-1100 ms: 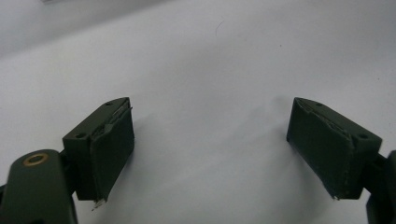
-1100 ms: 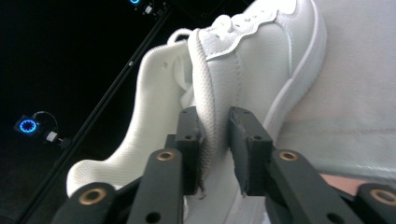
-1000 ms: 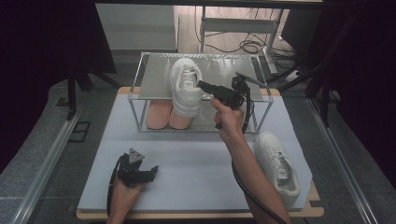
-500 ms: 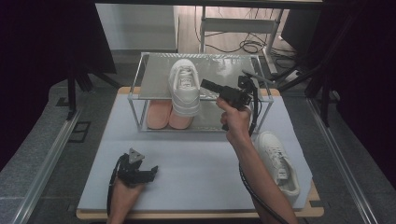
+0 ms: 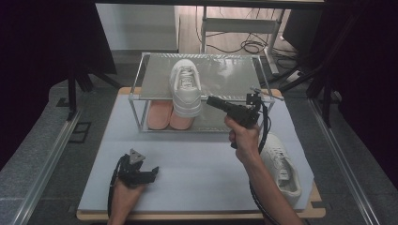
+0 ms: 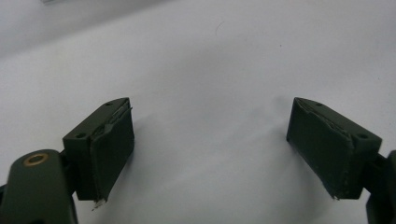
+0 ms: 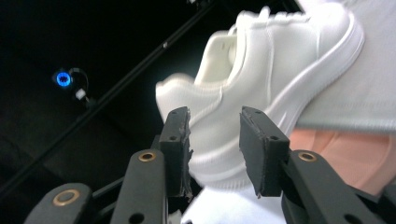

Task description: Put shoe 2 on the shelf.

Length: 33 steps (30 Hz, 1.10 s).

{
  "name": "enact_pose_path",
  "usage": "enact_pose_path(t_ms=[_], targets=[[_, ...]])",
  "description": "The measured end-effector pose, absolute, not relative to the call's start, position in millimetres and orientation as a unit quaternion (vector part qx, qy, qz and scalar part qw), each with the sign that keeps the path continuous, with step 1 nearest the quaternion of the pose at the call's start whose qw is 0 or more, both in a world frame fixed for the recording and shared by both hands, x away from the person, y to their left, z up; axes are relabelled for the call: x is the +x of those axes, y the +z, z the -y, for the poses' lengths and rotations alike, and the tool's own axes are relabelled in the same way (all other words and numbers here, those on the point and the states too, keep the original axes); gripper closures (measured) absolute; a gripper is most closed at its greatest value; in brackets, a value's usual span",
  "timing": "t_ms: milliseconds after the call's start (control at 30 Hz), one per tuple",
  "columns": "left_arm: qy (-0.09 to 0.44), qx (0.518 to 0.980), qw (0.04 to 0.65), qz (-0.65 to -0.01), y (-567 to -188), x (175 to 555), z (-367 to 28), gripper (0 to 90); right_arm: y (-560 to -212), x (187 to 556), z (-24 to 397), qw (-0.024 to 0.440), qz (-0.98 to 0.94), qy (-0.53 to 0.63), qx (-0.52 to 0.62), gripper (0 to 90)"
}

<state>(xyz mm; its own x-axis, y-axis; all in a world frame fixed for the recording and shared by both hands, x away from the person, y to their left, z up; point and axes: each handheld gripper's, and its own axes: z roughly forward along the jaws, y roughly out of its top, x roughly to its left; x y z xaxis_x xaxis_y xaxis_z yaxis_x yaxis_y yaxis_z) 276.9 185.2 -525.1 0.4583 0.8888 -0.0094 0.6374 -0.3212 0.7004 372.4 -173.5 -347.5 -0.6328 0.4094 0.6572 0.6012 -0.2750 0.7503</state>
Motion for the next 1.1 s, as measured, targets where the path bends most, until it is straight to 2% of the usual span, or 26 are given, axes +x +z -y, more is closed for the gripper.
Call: enact_pose_path(t_ms=[133, 267, 500, 700, 867, 1100], targets=[[0.193, 0.789, 0.325, -0.483, -525, 277, -185, 15.2, -359, 362, 167, 0.087, 0.616, -0.671, -0.404, 70.3], [0.193, 0.789, 0.326, -0.484, -525, 277, -185, 15.2, -371, 354, 157, 0.110, 0.631, -0.665, -0.384, 79.5], [0.193, 0.789, 0.326, -0.484, -525, 277, -185, 15.2, -382, 354, 143, 0.135, 0.644, -0.656, -0.370, 89.8], [0.193, 0.789, 0.326, -0.484, -525, 277, -185, 15.2, -382, 357, 133, 0.126, 0.657, -0.645, -0.369, 90.0], [0.194, 0.789, 0.327, -0.484, -525, 277, -185, 15.2, -383, 360, 127, 0.100, 0.669, -0.632, -0.379, 90.0], [0.193, 0.789, 0.327, -0.484, -525, 277, -185, 15.2, -385, 366, 125, 0.101, 0.662, -0.638, -0.381, 90.0]])
